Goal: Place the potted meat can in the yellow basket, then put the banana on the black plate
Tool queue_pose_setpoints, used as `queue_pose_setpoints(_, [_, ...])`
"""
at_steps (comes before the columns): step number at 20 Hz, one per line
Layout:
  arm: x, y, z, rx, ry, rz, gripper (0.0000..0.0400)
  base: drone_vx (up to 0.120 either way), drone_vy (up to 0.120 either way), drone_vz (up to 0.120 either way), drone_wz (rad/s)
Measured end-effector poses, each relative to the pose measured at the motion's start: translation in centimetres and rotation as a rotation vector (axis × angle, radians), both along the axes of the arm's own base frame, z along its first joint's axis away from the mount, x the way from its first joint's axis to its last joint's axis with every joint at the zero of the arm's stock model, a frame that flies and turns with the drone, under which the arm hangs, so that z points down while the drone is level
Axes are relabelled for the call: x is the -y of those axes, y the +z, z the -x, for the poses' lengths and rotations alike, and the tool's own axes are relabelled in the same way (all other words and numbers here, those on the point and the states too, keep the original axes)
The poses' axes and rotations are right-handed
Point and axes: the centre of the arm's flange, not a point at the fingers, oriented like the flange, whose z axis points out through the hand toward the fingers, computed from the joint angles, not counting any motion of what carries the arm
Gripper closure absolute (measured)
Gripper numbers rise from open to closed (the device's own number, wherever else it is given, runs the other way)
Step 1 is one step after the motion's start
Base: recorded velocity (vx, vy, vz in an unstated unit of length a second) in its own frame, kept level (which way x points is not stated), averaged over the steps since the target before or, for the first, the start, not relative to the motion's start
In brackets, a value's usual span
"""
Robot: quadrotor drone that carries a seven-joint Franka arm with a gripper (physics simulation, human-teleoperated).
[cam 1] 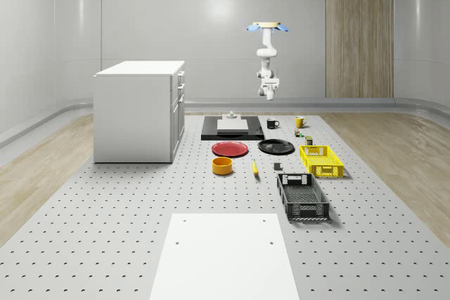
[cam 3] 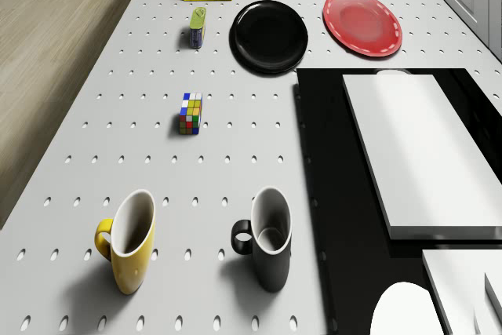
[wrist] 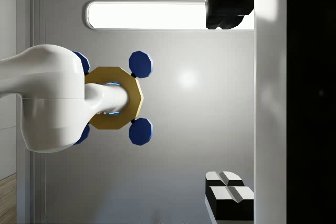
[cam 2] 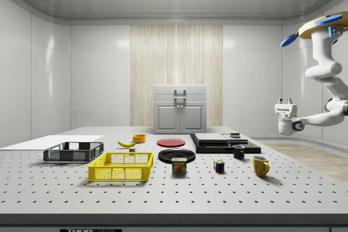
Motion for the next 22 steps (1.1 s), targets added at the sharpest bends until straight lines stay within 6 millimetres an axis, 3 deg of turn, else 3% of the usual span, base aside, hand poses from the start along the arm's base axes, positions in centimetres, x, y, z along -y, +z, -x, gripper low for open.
queue_pose_setpoints(12, [0.0, 1.8, -0.1, 0.009, 0.0, 0.0, 0.0, 0.0, 0.12, 0.0, 0.0])
queue_pose_setpoints(22, [0.0, 1.9, 0.0, 0.017, 0.0, 0.001, 0.0, 0.12, 0.12, 0.0, 0.0])
